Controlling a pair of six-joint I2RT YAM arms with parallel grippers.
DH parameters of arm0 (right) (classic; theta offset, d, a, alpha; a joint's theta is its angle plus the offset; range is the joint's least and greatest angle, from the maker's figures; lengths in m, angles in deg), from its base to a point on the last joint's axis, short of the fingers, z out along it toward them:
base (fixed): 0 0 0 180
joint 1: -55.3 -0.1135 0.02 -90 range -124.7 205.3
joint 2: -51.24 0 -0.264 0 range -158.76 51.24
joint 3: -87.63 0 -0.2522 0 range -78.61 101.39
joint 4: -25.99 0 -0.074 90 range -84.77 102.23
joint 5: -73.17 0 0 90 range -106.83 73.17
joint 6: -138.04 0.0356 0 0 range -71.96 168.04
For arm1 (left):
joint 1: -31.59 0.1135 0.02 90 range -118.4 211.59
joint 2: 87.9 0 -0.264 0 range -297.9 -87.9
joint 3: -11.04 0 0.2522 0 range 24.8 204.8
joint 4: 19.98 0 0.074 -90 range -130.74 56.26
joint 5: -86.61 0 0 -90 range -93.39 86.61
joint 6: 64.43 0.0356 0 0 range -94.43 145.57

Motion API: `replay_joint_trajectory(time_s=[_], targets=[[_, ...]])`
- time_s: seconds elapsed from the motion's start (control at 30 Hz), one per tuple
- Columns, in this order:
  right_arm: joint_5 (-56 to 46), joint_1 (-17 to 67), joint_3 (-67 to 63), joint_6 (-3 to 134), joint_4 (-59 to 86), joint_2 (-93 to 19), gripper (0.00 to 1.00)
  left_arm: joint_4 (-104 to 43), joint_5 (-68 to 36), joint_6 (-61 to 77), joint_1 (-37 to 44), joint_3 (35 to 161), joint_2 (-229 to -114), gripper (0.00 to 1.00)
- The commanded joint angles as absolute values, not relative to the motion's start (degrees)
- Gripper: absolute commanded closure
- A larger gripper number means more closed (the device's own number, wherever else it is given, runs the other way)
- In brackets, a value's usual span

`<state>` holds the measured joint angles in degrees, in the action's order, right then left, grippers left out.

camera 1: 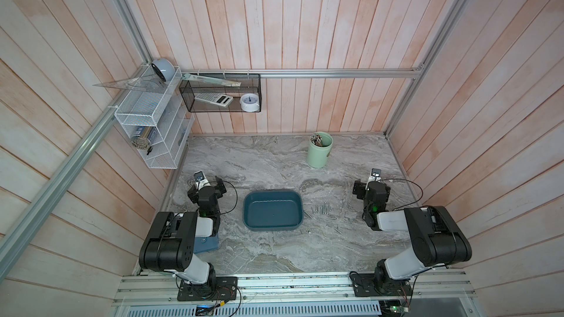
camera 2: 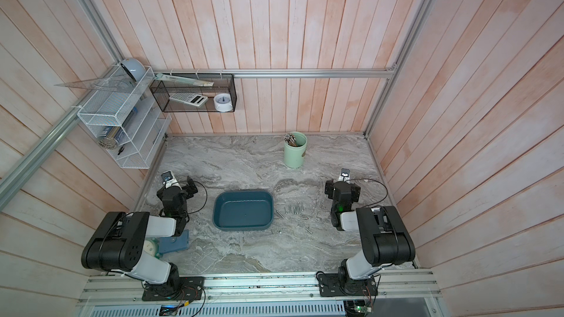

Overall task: Take out the screws from the storage box
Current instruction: Reset both arms

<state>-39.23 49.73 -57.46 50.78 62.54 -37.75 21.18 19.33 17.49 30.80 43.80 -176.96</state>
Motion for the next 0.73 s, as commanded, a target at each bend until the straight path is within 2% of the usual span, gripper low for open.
replay_joint_trajectory(time_s=[0.0, 0.7], targets=[[-38.5, 50.0, -58.2, 50.4, 68.1, -38.6, 0.02, 22.1, 18.7, 18.3, 31.0, 44.6, -177.1, 0.00], [-37.2, 50.4, -57.8, 50.5, 67.3, -38.5, 0.02, 21.9, 18.7, 18.3, 30.9, 44.7, -177.2, 0.00]])
